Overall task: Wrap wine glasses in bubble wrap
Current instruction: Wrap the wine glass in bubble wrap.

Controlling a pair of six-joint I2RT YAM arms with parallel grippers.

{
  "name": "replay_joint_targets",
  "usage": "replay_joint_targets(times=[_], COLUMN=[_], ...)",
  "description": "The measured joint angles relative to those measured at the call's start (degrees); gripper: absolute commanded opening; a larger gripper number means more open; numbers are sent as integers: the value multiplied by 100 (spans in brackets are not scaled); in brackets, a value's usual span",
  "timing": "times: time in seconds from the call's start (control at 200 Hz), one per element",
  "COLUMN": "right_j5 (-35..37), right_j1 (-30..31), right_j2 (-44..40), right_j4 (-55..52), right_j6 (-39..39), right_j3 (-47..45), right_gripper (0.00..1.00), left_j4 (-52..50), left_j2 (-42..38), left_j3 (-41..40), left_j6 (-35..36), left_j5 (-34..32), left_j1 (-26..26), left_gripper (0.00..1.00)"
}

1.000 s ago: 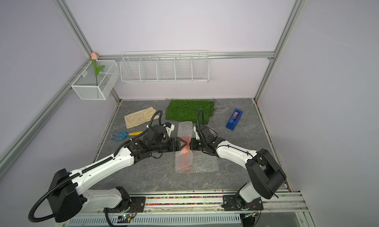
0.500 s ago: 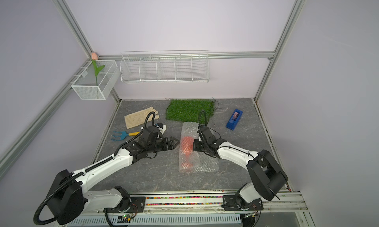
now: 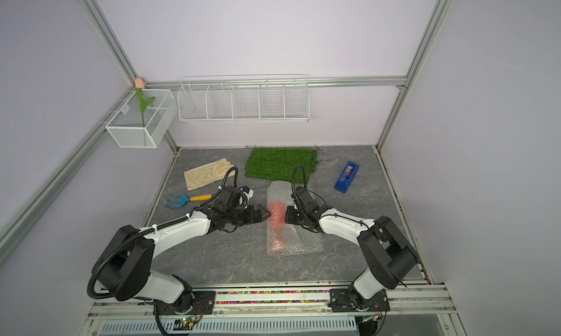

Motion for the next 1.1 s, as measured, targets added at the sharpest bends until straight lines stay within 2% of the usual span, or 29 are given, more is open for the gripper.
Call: replay_joint_targets(times=[0.265, 1.1], right_j5=[-68, -168], right_j1=[0, 9], right_j2=[232, 693], right_j4=[216, 472], right_j6=[153, 326], right_j3=[-4, -2], right_gripper=[7, 7], left_j4=[413, 1198], left_j2=[367, 953], left_j3=[0, 188], left_j6=[-4, -155], left_j5=[407, 907], left_j1=[127, 208], left_gripper=[100, 100])
